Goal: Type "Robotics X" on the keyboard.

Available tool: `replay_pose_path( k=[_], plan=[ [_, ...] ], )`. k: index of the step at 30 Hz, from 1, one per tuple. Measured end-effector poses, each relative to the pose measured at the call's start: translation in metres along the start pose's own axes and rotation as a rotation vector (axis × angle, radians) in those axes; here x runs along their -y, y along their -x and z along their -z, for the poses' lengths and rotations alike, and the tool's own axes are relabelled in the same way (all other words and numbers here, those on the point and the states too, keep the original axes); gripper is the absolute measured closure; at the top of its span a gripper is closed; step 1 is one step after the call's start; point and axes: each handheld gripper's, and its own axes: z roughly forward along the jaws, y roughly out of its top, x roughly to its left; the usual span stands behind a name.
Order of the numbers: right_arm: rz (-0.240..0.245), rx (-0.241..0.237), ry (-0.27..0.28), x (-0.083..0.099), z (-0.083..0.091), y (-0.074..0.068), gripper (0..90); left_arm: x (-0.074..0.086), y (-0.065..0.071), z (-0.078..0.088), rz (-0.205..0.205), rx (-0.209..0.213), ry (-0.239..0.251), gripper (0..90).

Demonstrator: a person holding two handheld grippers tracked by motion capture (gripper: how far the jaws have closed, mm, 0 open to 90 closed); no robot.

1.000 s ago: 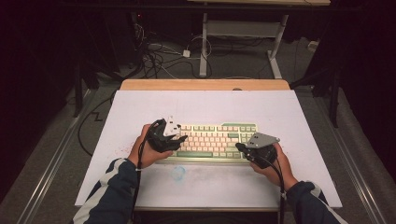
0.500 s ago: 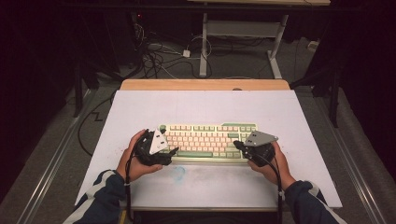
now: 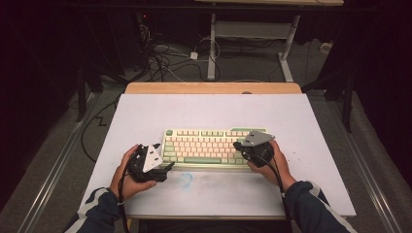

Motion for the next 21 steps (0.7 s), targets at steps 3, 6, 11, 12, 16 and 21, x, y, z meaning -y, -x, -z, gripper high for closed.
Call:
replay_pose_path(
  k=[3,6,11,12,16,21],
  plan=[
    [0.013,0.001,-0.004,-0.007,-0.007,-0.002,90.0,0.005,-0.004,0.005,0.011,-0.016,-0.021,21.0],
    [0.019,-0.01,-0.014,-0.013,-0.016,-0.005,90.0,0.009,-0.004,0.01,0.016,-0.024,-0.029,21.0],
    [0.049,-0.014,-0.036,-0.024,-0.031,-0.012,90.0,0.016,-0.005,0.015,-0.003,-0.036,-0.055,21.0],
    [0.057,-0.015,-0.04,-0.026,-0.033,-0.012,90.0,0.017,-0.005,0.015,-0.011,-0.041,-0.061,20.9],
    [0.059,-0.019,-0.061,-0.029,-0.044,-0.012,90.0,0.019,-0.005,0.013,-0.011,-0.045,-0.076,20.8],
    [0.079,-0.016,-0.097,-0.032,-0.054,-0.014,90.0,0.019,-0.005,0.011,-0.013,-0.044,-0.079,20.9]
  ],
)
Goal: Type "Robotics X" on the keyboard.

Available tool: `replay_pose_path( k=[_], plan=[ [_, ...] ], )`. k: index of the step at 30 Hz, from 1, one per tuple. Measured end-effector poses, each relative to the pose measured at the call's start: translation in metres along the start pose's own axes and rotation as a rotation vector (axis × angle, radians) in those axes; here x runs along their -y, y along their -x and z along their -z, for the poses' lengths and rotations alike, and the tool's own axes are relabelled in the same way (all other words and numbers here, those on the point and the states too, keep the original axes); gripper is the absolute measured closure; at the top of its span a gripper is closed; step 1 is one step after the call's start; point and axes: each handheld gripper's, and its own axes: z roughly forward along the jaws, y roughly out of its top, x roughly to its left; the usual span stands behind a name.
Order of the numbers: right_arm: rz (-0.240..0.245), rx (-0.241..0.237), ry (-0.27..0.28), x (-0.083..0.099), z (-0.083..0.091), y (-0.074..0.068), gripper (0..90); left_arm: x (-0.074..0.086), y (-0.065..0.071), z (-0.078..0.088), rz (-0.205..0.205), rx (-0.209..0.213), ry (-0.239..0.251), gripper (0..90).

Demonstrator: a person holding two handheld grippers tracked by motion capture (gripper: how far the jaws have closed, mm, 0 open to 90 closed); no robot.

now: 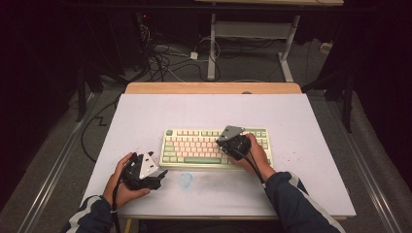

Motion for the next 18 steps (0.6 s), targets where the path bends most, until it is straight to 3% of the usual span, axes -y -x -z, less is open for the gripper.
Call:
replay_pose_path(
  k=[7,18],
  plan=[
    [0.008,0.004,-0.033,0.001,-0.003,-0.001,90.0,0.001,0.001,-0.001,-0.004,0.006,-0.01,20.8],
    [-0.049,-0.007,0.048,0.001,0.01,0.003,89.4,0.002,0.002,-0.002,-0.003,0.005,-0.021,20.8]
  ],
)
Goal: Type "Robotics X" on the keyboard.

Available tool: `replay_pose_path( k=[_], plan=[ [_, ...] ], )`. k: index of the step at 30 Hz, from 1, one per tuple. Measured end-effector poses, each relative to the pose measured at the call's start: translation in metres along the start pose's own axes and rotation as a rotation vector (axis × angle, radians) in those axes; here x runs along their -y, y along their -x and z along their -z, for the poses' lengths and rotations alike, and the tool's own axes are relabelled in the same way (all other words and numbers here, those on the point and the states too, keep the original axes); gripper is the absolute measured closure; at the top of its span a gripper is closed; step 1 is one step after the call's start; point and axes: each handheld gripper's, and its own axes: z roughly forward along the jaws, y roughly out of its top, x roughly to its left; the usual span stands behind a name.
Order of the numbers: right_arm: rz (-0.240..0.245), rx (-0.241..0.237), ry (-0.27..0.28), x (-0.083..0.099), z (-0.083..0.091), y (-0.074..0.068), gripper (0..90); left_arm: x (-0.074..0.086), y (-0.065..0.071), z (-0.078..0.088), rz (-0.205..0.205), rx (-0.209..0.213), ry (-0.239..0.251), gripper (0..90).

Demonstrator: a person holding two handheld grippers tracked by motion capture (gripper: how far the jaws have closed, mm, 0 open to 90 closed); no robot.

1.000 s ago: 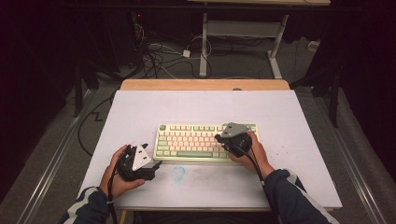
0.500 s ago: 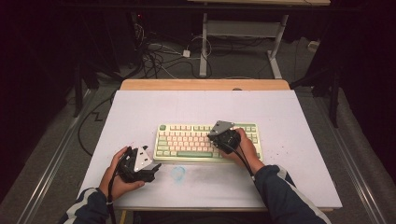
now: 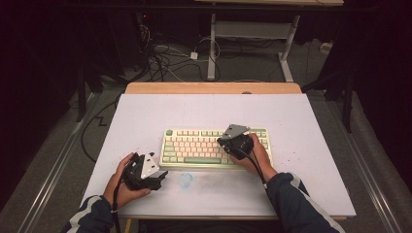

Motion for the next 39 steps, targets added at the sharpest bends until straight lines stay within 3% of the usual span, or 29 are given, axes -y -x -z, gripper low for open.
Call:
replay_pose_path(
  k=[14,19,29,36,39],
  plan=[
    [-0.032,0.011,0.083,0.0,0.021,0.004,77.4,0.0,-0.001,0.002,-0.004,0.003,-0.005,20.8],
    [-0.029,0.019,0.12,0.002,0.03,0.004,64.1,0.0,-0.001,0.002,-0.002,0.005,-0.01,20.8],
    [-0.05,0.086,0.188,0.014,0.053,0.003,35.4,0.001,-0.001,0.001,0.009,0.009,-0.018,20.8],
    [-0.033,0.125,0.2,0.025,0.066,-0.003,27.6,-0.003,-0.001,0.003,0.05,0.022,0.014,20.8],
    [-0.04,0.127,0.216,0.032,0.072,-0.006,25.9,-0.003,-0.001,0.003,0.044,0.011,0.016,22.3]
  ],
)
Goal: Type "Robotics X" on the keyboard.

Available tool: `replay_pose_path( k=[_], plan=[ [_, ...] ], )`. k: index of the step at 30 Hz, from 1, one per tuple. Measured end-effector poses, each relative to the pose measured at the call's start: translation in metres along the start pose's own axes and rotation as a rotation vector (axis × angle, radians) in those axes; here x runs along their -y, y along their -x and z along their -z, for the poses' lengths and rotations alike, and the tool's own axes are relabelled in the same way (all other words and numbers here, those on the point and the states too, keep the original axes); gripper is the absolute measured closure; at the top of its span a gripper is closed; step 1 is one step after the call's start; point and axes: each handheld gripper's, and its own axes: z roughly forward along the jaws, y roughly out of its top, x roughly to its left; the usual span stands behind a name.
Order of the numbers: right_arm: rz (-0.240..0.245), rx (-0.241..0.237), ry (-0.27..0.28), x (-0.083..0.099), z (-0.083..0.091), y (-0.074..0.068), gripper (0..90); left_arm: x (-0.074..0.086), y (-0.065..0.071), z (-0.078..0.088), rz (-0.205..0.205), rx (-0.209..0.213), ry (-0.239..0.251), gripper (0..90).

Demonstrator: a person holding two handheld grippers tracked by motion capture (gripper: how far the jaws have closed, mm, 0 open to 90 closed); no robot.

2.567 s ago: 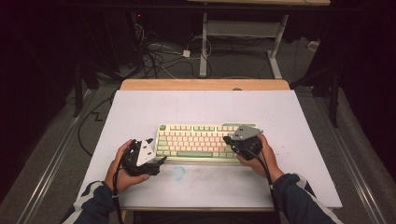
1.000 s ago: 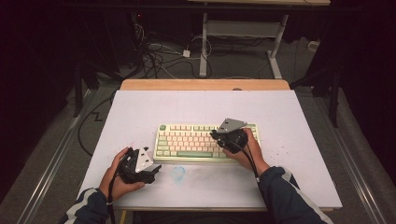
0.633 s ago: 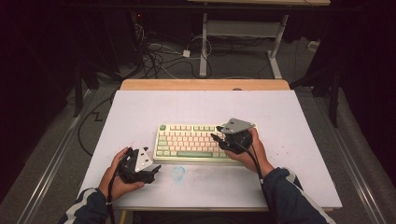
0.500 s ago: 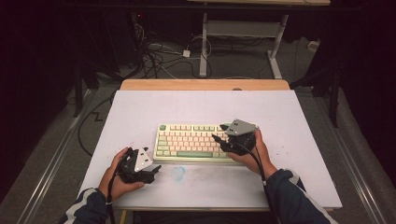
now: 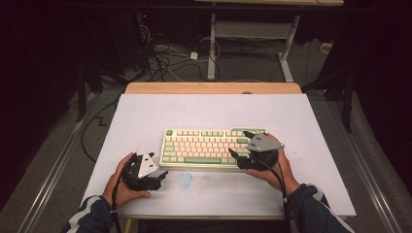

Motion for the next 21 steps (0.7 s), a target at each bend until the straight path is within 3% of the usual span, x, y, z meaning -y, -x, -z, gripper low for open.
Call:
replay_pose_path(
  k=[12,21],
  plan=[
    [-0.002,0.056,0.022,0.023,0.032,0.002,26.7,-0.007,0.0,0.003,0.027,0.009,0.015,33.0],
    [0.011,0.096,0.029,0.038,0.049,-0.002,26.8,-0.014,-0.001,0.008,0.072,0.079,0.016,54.3]
  ],
)
